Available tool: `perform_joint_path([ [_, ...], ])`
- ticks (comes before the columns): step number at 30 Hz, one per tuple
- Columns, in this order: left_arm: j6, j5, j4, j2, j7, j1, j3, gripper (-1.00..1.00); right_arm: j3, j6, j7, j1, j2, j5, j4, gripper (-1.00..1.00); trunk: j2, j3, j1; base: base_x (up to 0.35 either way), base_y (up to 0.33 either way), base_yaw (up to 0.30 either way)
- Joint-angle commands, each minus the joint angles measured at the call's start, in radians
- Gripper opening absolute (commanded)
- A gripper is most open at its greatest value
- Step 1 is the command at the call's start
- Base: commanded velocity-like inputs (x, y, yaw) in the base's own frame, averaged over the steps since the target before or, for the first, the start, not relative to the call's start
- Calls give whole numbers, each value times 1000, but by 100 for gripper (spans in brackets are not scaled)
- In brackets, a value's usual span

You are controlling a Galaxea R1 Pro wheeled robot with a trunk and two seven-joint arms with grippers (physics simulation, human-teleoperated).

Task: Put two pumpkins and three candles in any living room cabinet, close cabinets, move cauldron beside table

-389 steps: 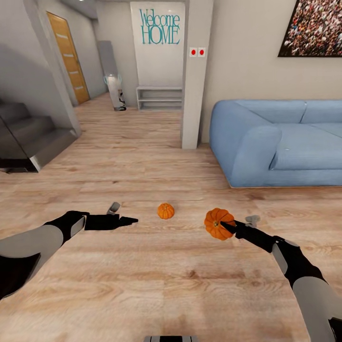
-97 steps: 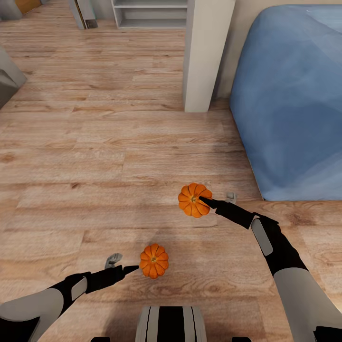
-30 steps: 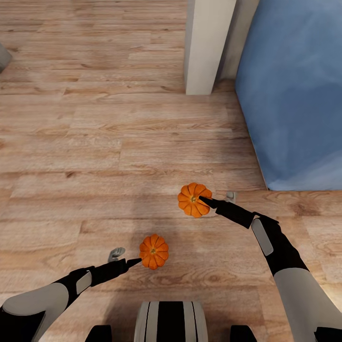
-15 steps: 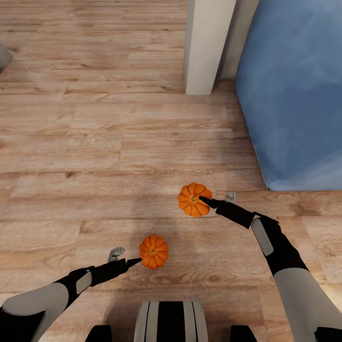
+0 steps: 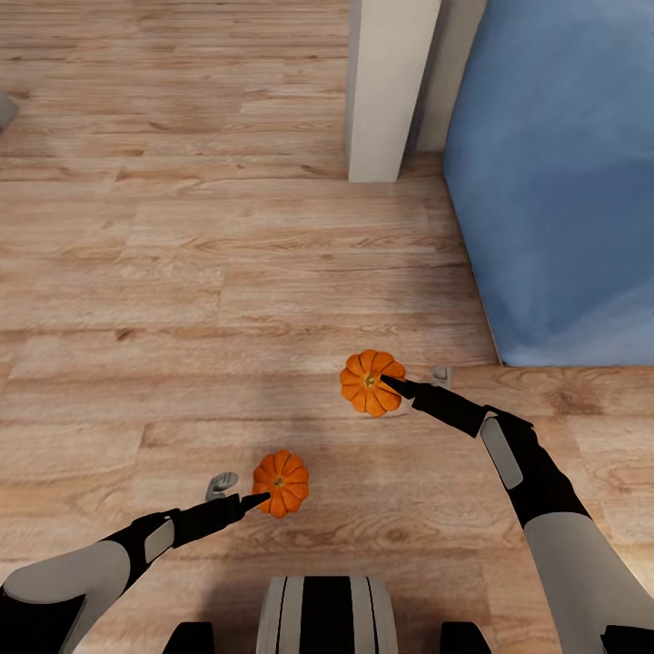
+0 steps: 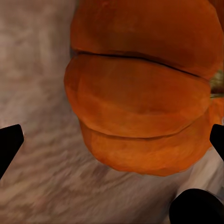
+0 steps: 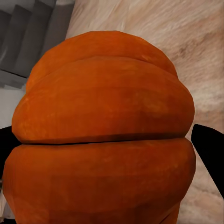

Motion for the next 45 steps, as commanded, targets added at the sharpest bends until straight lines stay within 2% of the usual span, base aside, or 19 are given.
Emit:
perform_joint_path([
  [1,0,0,0,2,0,-1,6,100,0,0,-2,0,0,0,0,-100,0,0,0,0,-1,0],
  [5,0,-1,1,9,0,-3,79,100,0,0,-2,0,0,0,0,-100,0,0,0,0,0,0],
  [8,0,-1,1,8,0,-3,92,100,0,0,-2,0,0,0,0,-100,0,0,0,0,0,0],
  [16,0,-1,1,0,8,-3,97,100,0,0,-2,0,0,-1,0,-100,0,0,0,0,0,0],
  [37,0,-1,1,-2,14,-3,98,100,0,0,-2,0,0,-1,0,-100,0,0,0,0,0,0],
  [40,0,-1,0,-6,42,-4,98,100,0,0,-2,0,0,-1,0,-100,0,0,0,0,0,0],
  [45,0,-1,0,-33,119,-9,98,100,-1,0,-2,0,0,-1,0,-100,0,0,0,0,0,0],
])
